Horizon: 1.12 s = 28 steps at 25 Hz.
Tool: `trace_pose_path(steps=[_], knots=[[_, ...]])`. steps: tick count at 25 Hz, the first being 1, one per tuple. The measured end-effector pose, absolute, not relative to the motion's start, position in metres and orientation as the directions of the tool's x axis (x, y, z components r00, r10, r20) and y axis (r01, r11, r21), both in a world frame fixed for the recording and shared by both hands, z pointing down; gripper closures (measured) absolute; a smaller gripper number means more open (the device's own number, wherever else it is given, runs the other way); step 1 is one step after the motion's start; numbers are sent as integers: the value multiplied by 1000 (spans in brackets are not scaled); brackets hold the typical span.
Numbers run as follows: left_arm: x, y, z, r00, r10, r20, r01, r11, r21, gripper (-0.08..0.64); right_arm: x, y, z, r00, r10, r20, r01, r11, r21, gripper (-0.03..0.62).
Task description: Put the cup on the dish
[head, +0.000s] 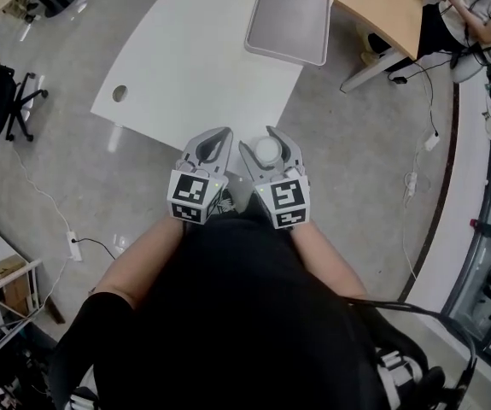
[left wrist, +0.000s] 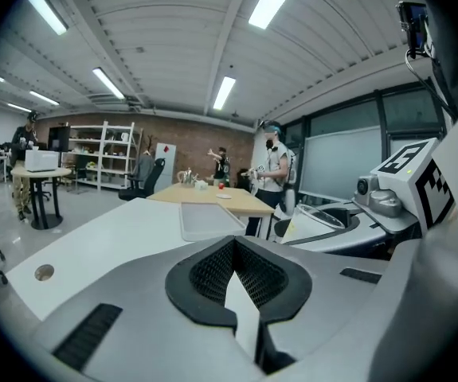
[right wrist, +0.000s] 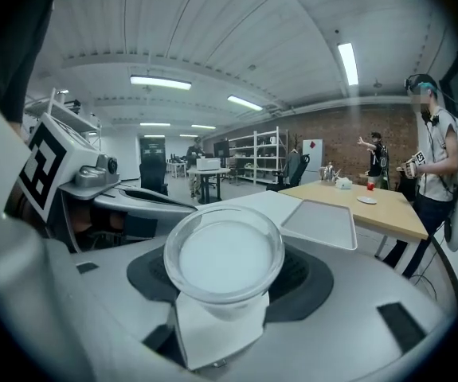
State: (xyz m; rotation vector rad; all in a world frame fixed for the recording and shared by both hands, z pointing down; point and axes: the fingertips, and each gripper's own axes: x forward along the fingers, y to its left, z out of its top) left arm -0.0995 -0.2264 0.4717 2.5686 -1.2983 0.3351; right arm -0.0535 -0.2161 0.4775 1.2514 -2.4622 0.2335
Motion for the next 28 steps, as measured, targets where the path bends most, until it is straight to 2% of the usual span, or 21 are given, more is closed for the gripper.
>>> trace_pose_path(steps=[9, 17, 28], knots=[[-102, -239, 416, 600, -772, 212, -796, -602, 62, 560, -47, -221, 426, -492, -792, 362, -840, 541, 43, 330], [-92, -248, 387, 630, -755, 181, -772, -635, 34, 560, -41, -230, 391, -459, -808, 370, -857, 513, 59, 331], [-96, -259, 347, 654, -746, 124, -752, -659, 4, 560, -45, -234, 344, -456, -838, 301, -866, 496, 68, 331]])
